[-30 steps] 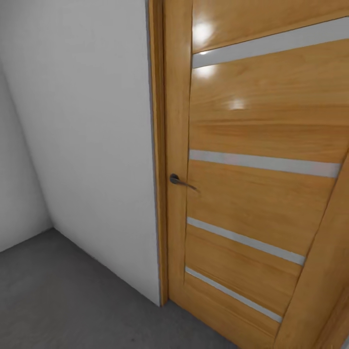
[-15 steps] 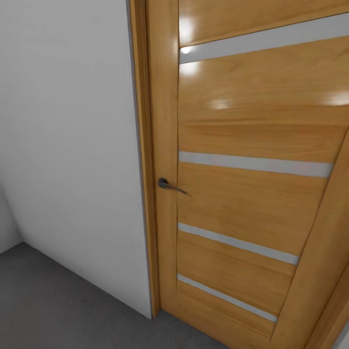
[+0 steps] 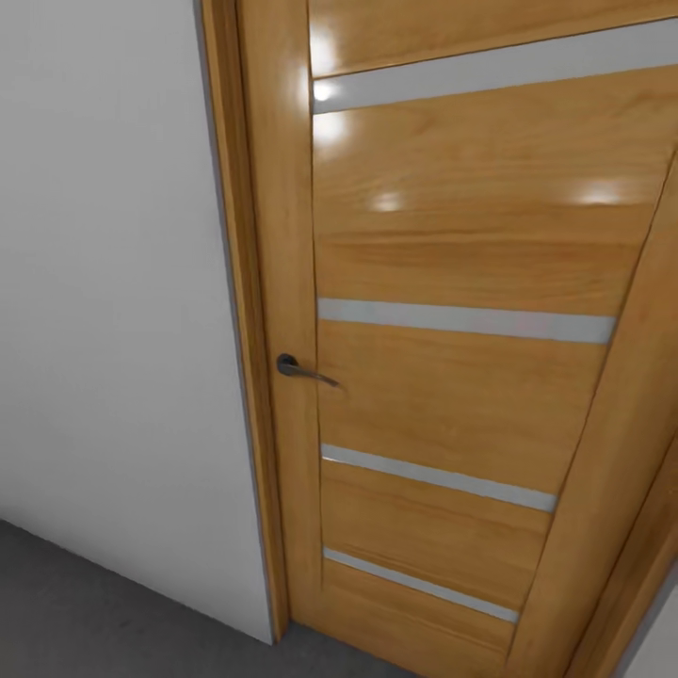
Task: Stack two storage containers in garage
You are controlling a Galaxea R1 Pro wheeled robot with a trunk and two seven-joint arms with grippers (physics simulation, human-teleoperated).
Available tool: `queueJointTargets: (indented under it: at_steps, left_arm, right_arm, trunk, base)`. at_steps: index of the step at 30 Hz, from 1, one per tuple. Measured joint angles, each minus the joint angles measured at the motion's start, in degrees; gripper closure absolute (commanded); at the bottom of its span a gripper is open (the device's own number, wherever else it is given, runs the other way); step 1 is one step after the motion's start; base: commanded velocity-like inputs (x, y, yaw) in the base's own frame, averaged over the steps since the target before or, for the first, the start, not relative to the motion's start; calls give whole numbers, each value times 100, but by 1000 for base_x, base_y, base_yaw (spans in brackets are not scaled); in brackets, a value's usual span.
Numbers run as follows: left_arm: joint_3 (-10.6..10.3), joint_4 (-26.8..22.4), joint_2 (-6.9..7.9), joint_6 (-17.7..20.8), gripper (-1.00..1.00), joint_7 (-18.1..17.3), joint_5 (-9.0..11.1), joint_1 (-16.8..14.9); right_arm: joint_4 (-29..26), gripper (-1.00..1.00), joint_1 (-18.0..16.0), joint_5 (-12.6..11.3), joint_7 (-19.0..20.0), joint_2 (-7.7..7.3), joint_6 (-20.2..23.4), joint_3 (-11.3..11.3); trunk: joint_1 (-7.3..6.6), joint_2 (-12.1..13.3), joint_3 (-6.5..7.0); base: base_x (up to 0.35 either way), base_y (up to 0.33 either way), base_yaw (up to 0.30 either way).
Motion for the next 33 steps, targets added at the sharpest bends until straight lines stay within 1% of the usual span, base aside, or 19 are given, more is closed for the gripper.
queueJointTargets:
  at_steps: [16,28,33]
  left_arm:
    - [0,1,0,-4,-100,0,0,0]
    - [0,5,0,1,-100,-1,0,0]
    - [0,0,0,0,-100,0,0,0]
  right_arm:
    - [0,-100,0,0,0,0,0,0]
    - [0,-100,0,0,0,0,0,1]
    - [0,-100,0,0,0,-1,0,0]
  trunk:
    - [0,0,0]
    - [-3,0,0]
    - [-1,0,0]
  base:
    - [9,3,-240]
    - [243,134,-240]
    - [107,31,-173]
